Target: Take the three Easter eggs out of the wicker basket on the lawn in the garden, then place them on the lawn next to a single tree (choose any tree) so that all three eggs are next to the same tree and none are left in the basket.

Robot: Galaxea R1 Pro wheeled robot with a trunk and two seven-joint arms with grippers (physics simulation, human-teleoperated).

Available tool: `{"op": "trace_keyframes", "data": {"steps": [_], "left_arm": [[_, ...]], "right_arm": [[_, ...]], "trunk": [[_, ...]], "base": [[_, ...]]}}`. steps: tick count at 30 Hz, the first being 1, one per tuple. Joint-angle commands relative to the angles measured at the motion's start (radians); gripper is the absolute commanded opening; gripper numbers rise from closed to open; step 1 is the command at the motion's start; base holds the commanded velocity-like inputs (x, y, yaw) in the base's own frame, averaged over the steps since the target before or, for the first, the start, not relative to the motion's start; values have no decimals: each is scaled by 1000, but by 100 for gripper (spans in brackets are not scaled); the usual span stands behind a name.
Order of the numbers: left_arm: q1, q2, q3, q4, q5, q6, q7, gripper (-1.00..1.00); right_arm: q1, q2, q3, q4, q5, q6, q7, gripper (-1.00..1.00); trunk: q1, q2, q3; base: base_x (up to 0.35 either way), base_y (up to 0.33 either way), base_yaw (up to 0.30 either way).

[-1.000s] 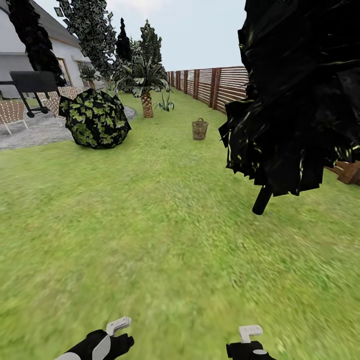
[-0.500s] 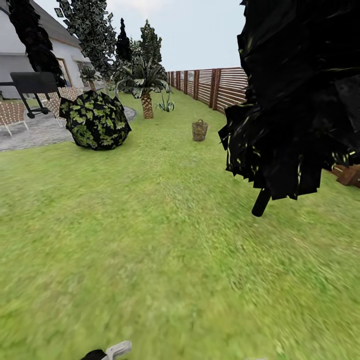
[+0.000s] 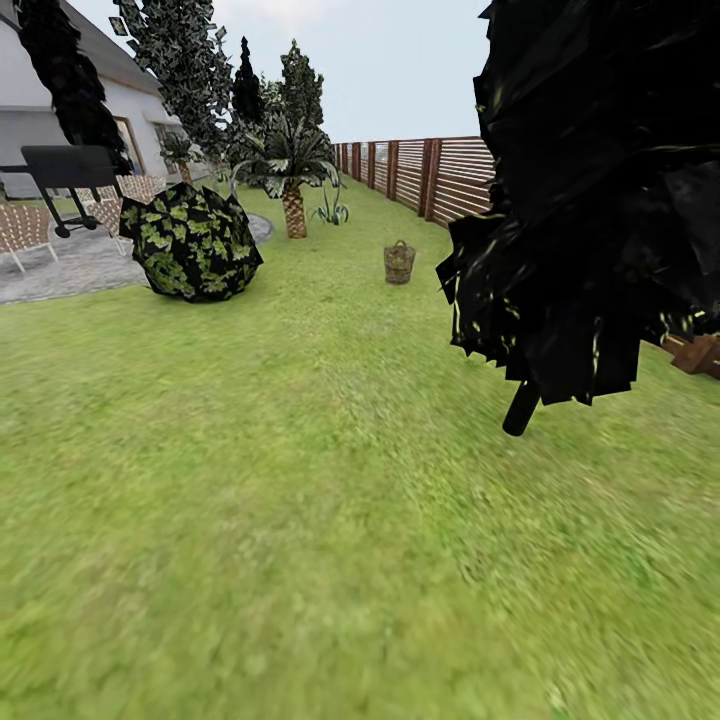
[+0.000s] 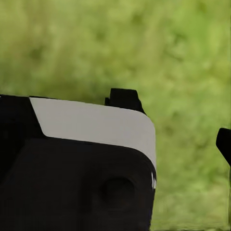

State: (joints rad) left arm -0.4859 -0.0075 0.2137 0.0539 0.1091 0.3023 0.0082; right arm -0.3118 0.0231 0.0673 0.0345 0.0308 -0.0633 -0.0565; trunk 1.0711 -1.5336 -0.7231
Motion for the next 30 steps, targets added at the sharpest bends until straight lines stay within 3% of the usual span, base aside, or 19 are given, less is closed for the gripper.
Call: {"op": "trace_keyframes", "data": {"steps": [1,2,4,7,13,18,30], "left_arm": [[14,0,-1,1,10,1,0,100],[33,-1,-1,1,9,0,-2,100],[40,-1,-1,1,9,0,-3,100],[45,0,-1,1,9,0,-3,100],[47,2,-1,0,10,-7,-4,100],[47,2,-1,0,8,-56,-4,100],[47,1,-1,0,8,-66,-4,100]], "right_arm": [[12,0,7,4,39,-7,-4,100],[25,-1,8,5,75,-7,-4,100],[36,0,8,5,100,-7,-3,100],[42,1,8,5,115,-13,-2,100],[45,3,8,4,121,-21,0,100],[45,6,8,2,123,-22,0,100],[45,6,8,2,123,-22,0,100]], "trunk": [[0,0,-1],[0,0,-1],[0,0,-1],[0,0,-1],[0,0,-1],[0,0,-1],[0,0,-1]], "base": [[0,0,0],[0,0,0],[0,0,0],[0,0,0],[0,0,0],[48,0,0],[310,0,0]]}}
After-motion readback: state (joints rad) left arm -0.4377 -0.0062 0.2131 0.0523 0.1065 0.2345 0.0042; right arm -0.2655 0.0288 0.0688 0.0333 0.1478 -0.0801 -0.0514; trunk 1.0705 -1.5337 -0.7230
